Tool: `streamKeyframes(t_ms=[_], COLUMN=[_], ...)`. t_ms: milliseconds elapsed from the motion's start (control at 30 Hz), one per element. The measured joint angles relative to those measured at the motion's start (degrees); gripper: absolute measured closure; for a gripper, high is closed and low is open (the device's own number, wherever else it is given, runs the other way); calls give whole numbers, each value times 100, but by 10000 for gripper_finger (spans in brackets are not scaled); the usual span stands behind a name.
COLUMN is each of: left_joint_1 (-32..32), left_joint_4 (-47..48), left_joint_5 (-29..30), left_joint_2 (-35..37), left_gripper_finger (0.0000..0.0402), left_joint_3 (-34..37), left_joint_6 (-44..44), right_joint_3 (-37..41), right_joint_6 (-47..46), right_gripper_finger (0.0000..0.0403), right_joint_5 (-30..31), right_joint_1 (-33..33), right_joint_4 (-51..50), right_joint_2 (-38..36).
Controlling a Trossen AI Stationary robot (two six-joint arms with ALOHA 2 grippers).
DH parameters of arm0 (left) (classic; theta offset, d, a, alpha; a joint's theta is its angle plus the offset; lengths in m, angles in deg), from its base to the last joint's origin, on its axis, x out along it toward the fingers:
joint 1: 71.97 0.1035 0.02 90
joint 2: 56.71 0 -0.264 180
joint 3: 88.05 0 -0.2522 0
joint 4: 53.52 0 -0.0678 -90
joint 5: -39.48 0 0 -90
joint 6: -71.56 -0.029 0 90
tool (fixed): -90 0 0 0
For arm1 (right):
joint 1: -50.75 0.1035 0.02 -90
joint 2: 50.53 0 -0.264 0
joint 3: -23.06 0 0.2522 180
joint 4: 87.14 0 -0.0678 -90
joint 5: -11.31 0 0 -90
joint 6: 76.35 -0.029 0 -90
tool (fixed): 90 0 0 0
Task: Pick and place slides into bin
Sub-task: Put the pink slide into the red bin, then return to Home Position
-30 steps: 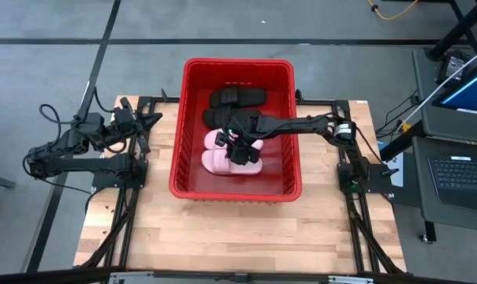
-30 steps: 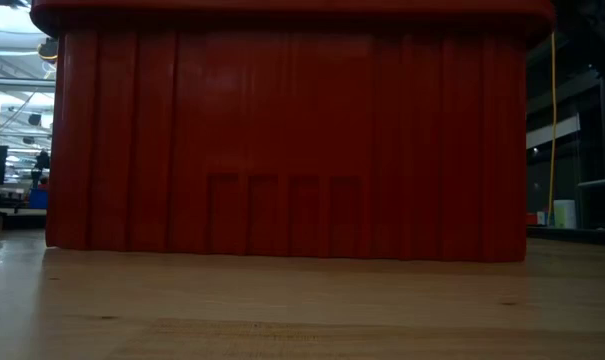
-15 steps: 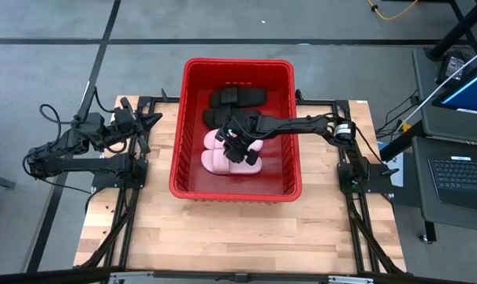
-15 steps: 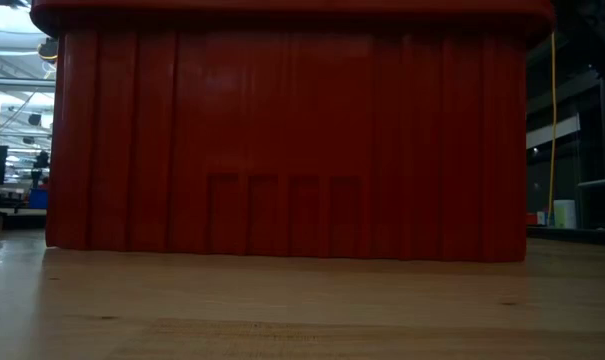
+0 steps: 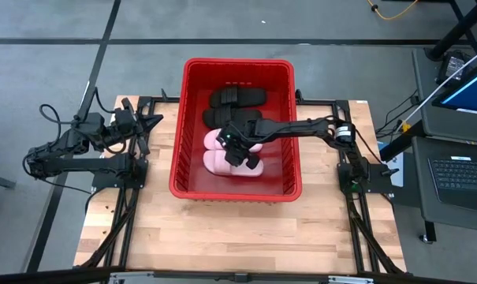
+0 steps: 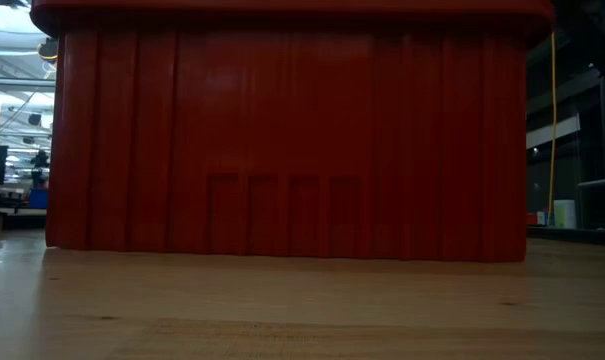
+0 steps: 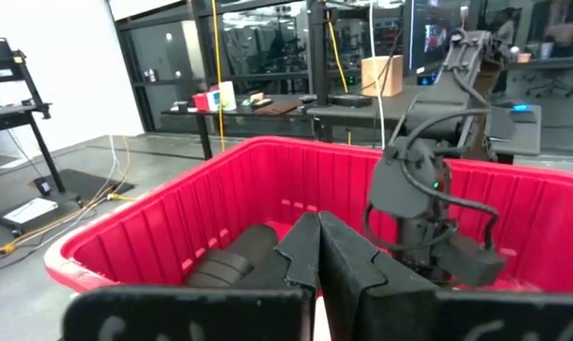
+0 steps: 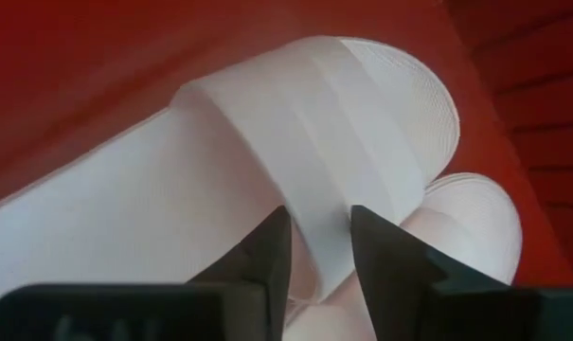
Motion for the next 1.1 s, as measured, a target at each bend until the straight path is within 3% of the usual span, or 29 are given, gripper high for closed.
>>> streamKeyframes(t_ms=[167, 467, 733, 900, 967, 1100], left_joint_1=[0, 1, -2, -2, -2, 0], left_joint_4=[50, 50, 48, 46, 46, -9], left_joint_5=[-168, -298, -284, -288, -290, -238], left_joint_2=[0, 0, 0, 2, 2, 2], left_gripper_finger=[399, 399, 399, 400, 400, 401], left_joint_3=[0, 0, 0, 0, 0, 0], left_joint_6=[-6, -6, 12, 225, 136, -45], right_joint_3=[-329, -670, -1887, -2716, -3110, -3828], right_joint_6=[-240, -723, -1143, -2233, -2657, -3238], right_gripper_finger=[300, 302, 302, 305, 320, 388], right_joint_5=[-14, -15, 690, 878, 889, 873], right_joint_1=[80, 81, 140, 133, 150, 236], right_joint_4=[-641, -861, -1568, -1911, -2096, -2538], right_joint_2=[0, -4, -11, -11, -11, -19])
